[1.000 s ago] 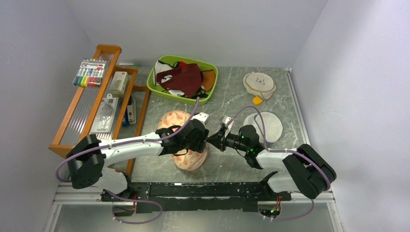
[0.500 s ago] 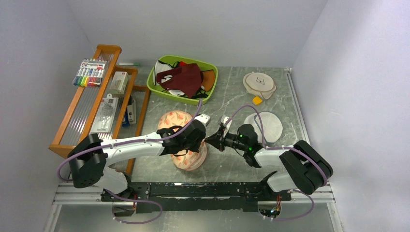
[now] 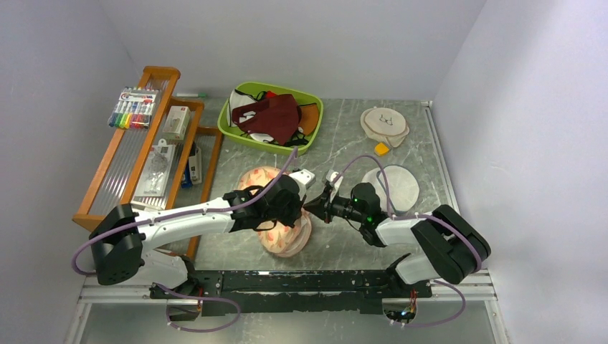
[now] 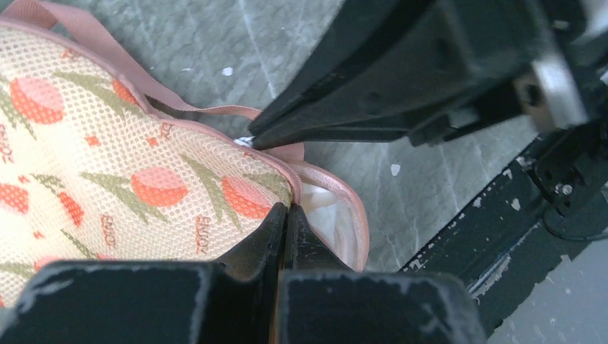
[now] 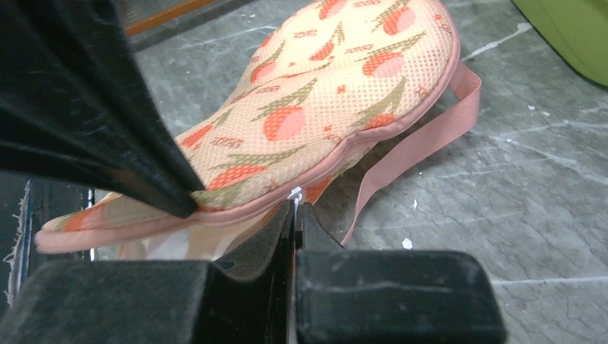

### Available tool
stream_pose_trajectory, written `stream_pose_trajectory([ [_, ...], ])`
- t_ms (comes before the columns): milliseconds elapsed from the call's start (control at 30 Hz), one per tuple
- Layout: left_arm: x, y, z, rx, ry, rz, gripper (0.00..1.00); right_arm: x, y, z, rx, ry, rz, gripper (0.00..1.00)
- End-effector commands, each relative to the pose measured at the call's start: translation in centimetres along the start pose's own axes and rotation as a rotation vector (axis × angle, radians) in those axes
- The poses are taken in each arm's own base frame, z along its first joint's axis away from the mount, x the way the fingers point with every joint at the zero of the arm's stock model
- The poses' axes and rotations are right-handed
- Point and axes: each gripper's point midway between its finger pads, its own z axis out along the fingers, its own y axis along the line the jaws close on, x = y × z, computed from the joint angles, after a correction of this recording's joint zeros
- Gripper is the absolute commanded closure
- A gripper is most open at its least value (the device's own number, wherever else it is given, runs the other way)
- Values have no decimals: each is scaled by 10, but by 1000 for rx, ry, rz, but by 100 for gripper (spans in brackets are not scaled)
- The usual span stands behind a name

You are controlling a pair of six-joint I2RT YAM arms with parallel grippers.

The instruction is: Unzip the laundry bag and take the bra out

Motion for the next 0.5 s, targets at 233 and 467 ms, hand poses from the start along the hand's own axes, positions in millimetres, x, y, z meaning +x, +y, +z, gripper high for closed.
stream_pose_trajectory([
  [233,13,-52,-6,305,-2,116,93,-7,-34,-3,191,-46,-2,100],
  [467,40,-65,5,360,116,177,93,-5,-61,-15,373,-74,55,100],
])
